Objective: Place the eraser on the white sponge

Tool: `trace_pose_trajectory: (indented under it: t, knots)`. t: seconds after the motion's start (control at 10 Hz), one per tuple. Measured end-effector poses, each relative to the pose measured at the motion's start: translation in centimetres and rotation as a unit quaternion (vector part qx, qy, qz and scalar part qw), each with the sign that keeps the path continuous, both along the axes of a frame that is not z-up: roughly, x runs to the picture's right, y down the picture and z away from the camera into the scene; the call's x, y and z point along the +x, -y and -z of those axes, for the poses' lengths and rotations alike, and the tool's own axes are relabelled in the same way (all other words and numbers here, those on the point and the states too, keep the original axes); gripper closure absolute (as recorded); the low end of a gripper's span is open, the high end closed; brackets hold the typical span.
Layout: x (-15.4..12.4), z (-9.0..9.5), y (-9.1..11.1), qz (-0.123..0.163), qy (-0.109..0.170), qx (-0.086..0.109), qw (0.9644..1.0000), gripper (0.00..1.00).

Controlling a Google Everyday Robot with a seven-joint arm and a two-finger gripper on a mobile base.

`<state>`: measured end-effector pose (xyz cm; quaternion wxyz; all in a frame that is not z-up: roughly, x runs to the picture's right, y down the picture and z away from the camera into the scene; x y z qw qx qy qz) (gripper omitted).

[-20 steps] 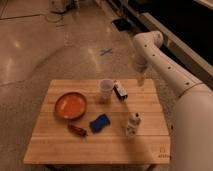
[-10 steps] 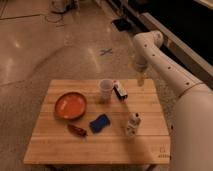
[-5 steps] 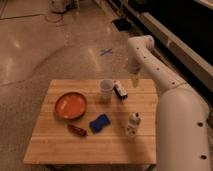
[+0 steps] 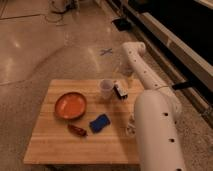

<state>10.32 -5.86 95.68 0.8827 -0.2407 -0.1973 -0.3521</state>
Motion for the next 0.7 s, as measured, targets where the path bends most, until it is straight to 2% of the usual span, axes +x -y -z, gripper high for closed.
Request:
trace_pose_trajectory:
  t: [0.2,0.3,0.5,0.7]
  knots:
    - [-0.9,-0.7,-0.3,0.036,0.042,0.003,0.9985,0.2]
    - [-1.2,-1.2,-0.9,0.07,0.07,0.004,0.9951,0.2]
    - [-1.3,-1.7,-1.5,0.104,0.09,0.003,0.9906,0.2]
    - [-1.0,-2.5,-2.2,0.129,0.096,-0.001,0.987,0.2]
